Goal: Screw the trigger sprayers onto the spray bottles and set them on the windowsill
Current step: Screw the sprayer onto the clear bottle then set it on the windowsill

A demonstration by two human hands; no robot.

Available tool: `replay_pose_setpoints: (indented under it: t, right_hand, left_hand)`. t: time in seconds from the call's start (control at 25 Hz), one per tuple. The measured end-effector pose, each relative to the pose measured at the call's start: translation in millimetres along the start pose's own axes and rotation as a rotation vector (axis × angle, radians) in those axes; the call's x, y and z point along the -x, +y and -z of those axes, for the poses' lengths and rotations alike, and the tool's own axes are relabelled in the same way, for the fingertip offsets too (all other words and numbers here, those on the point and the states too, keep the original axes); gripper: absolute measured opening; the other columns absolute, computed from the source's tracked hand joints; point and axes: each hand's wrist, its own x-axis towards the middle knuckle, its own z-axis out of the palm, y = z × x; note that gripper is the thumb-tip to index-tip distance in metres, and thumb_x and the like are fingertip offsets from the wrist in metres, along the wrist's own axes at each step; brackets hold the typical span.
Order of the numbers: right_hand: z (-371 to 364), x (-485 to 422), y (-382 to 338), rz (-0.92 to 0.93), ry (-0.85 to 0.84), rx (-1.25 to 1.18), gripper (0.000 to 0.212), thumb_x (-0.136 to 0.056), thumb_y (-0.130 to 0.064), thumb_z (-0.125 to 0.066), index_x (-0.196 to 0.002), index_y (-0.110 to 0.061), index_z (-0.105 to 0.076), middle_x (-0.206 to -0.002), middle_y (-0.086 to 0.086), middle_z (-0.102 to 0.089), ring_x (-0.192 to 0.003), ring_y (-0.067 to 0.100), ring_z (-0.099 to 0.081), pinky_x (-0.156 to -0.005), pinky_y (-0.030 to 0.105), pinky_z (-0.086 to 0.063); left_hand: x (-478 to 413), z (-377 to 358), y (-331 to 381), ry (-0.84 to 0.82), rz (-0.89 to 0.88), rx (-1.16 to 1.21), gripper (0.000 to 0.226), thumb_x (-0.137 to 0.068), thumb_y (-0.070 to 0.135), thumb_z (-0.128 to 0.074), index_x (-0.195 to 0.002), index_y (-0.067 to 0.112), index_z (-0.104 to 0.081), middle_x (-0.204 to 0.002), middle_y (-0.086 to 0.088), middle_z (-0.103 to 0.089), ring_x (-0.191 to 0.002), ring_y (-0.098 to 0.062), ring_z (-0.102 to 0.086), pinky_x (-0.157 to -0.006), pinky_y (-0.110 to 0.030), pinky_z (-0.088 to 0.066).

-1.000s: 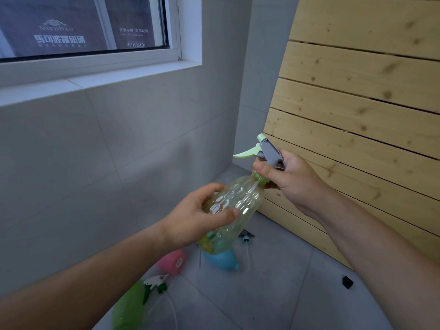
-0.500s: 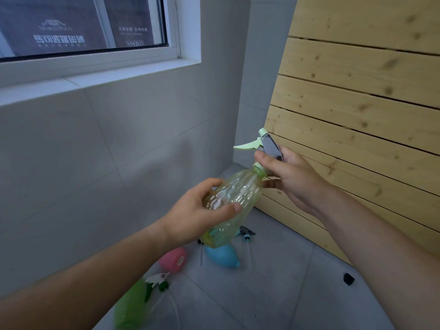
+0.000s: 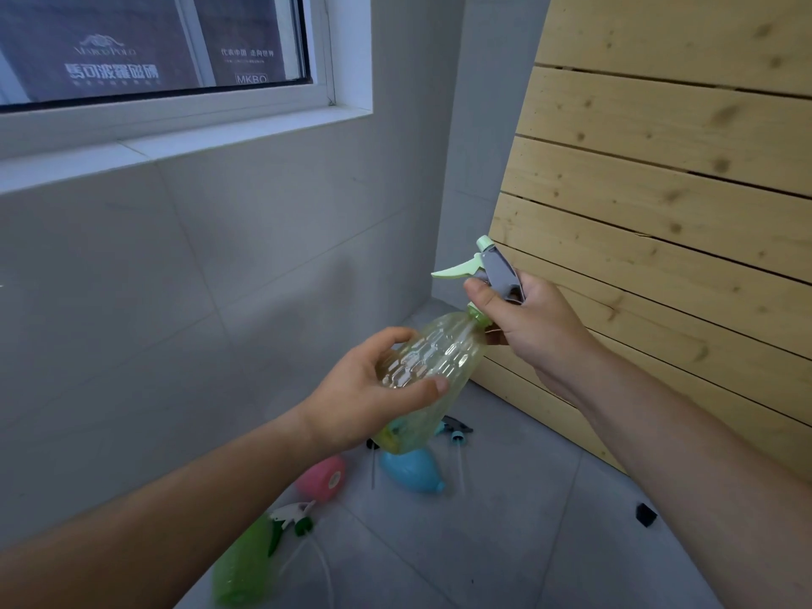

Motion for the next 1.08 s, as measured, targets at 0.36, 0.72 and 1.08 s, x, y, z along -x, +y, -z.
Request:
replay_pose_setpoints:
  t: [0.36, 0.72, 1.08]
  right_hand:
    - [5, 5, -7, -0.150, -0.283, -0.514, 0.048, -0.080, -0.016, -0.067, -0.121, 0.007, -0.059, -0.113, 0.019, -0.073, -0.105, 0.031, -0.067, -0.098, 0.047, -0.051]
    - [-14, 7, -11, -0.077, -0.167, -0.502, 0.015, -0.093, -0.005, -0.054, -0.103, 0.000, -0.064, -0.092, 0.015, -0.073, -0.088, 0.025, -0.071, -0.074, 0.035, -0.061]
    - [-20, 7, -2, -0.066, -0.105, -0.475, 0.020, -0.089, -0.023, -0.063, -0.098, -0.007, -0.068, -0.107, 0.014, -0.075, -0.090, 0.023, -0.070, -0.080, 0.035, -0.056]
  left_hand:
    - [3, -2, 7, -0.255, 0.225, 0.288, 0.050, -0.079, 0.051, -0.074, -0.112, 0.013, -0.077, -0.106, -0.012, -0.078, -0.093, -0.025, -0.075, -0.084, -0.037, -0.062]
    - [2, -9, 11, -0.029, 0.065, 0.012, 0.046, -0.064, 0.062, -0.078, -0.088, 0.022, -0.072, -0.079, 0.002, -0.072, -0.071, -0.016, -0.069, -0.069, -0.034, -0.058]
    - [-3, -4, 7, 0.057, 0.083, -0.034, 0.059, -0.064, 0.064, -0.082, -0.105, 0.025, -0.067, -0.083, 0.007, -0.078, -0.075, -0.011, -0.076, -0.066, -0.028, -0.060]
